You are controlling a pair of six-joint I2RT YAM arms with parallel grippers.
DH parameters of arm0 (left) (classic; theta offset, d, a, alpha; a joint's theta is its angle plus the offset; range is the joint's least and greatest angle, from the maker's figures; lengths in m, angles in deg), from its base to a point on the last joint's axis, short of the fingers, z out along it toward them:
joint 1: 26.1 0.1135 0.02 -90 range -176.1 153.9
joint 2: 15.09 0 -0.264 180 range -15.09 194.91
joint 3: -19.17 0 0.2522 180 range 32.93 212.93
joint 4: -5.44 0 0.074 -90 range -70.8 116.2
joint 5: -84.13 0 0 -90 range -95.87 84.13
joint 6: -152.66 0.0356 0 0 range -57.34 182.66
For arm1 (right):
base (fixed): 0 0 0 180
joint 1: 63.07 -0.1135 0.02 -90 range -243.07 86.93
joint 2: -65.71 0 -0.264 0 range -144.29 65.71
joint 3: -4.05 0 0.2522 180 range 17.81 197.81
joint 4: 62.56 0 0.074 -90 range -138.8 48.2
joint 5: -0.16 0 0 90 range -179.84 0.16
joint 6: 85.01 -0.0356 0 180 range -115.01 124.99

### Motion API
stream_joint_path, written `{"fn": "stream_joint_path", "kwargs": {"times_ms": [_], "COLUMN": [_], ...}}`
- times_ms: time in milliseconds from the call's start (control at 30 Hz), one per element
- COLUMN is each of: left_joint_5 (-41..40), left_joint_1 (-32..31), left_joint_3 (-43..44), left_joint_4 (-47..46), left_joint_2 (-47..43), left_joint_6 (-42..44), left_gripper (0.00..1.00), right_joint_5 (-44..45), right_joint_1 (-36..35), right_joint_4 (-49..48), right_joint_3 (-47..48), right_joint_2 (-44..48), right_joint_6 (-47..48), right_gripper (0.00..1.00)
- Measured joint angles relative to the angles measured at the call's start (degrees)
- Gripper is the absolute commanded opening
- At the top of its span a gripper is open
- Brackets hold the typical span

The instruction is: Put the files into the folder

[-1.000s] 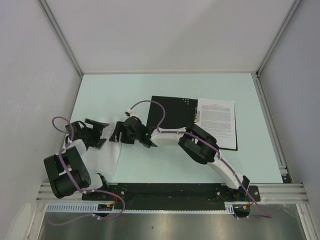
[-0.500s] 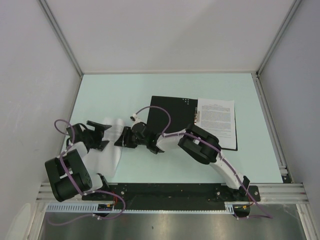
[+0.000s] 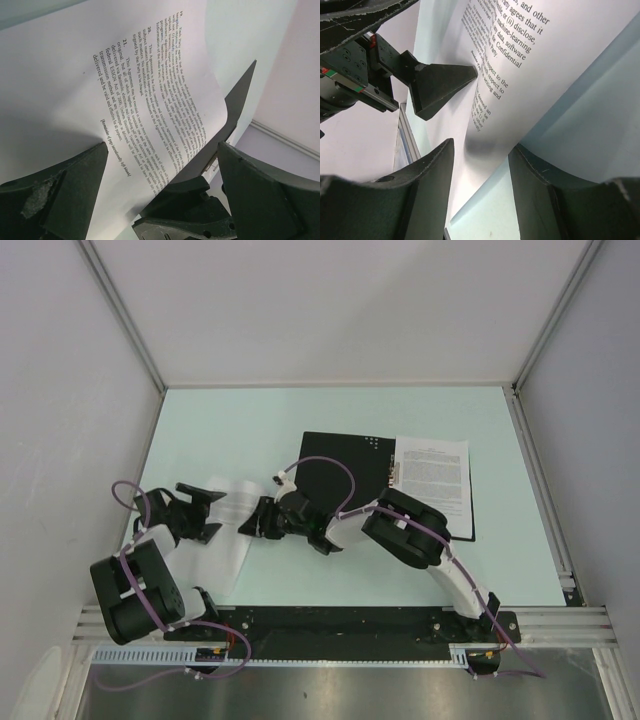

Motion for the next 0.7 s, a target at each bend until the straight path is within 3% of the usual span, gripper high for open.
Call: {"fn": "stream_joint_path", "kwargs": {"times_ms": [133,200,433,533,700], "left_joint_5": [0.39,0.46,0.83,0.79,-1.27], "left_joint_1": [0.00,-0.02,-0.15,-1.05,-6.19], "left_joint_3": [0.02,0.02,-0.04,0.02,2.56], "left_joint_4": [0.09,0.17,0.90,1.73,5.86], "left_joint_2": [0.11,0.09,-0.26,-0.63,-2.78], "left_joint_6": [0.02,0.02,0.07,0.44,4.66], "left_gripper": [1.00,0.99,1.00,1.00,1.00], "right_joint_5": [-0.07,-0.13,-0.35,-0.33,-0.61], "right_joint_1": [0.33,0.52,0.63,0.87,1.64], "right_joint_4": [-1.81,-2.29,-4.98,-5.25,-1.92], "right_joint_3": [-1.18,-1.38,-1.49,-1.49,-1.57], "right_joint_2": [0.15,0.15,0.15,0.15,0.74], "right_joint_6": [-0.02,-0.02,-0.02,0.11,4.24], "right_gripper": [0.43,0.33,0.23,0.05,0.00]}}
